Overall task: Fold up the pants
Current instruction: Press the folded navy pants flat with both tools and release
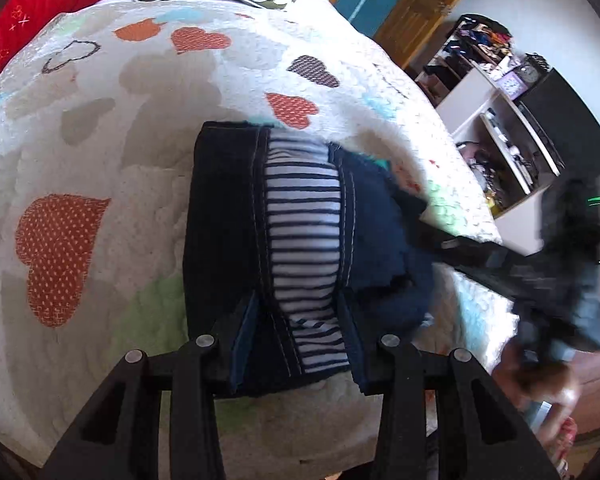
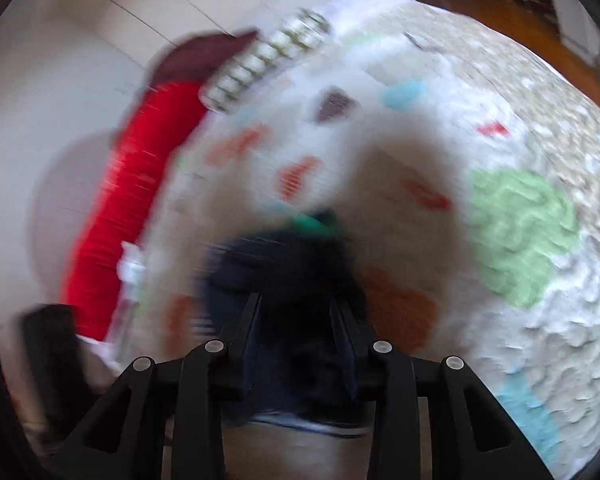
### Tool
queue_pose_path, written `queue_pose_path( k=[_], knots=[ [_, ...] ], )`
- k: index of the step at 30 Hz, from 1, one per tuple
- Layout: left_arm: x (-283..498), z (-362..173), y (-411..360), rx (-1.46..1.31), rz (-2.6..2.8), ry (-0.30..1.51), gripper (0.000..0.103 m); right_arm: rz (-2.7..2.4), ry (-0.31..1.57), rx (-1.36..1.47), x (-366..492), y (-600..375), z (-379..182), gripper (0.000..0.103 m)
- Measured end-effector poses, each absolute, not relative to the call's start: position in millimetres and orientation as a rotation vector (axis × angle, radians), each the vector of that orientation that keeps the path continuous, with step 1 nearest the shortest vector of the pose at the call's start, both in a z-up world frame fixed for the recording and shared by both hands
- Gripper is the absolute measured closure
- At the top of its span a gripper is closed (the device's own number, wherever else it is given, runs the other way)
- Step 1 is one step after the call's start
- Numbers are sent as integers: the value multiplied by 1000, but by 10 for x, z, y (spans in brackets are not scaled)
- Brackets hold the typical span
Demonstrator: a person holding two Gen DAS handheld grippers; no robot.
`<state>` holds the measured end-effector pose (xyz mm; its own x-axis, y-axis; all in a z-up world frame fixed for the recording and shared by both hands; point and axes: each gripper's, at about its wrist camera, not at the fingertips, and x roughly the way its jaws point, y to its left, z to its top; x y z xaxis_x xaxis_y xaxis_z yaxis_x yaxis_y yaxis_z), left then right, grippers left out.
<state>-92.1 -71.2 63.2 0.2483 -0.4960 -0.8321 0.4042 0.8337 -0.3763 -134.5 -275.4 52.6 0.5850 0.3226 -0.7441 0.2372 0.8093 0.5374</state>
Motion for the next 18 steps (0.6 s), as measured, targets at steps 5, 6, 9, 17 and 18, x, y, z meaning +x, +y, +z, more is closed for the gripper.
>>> queue_pose_path(
  k=[5,6,9,17,18],
  knots=[
    [-823,926,-434,-187,-646,1093,59,36,886,696,-1508,-2922,613,36],
    [-773,941,-363,-215,-635,1084,52,34,851,675,-1545,-2927,681,34],
    [-541,858,-128,-333,-593,1084,47,63,836,657,-1519,-2916,718,29],
    [-170,328,-280,-431,-704,1196,43,77,885,658,-1168,-2870,293,31],
    [-173,286,-336,-434,-727,1206,43,84,878,673,-1150,-2886,279,41]
  ],
)
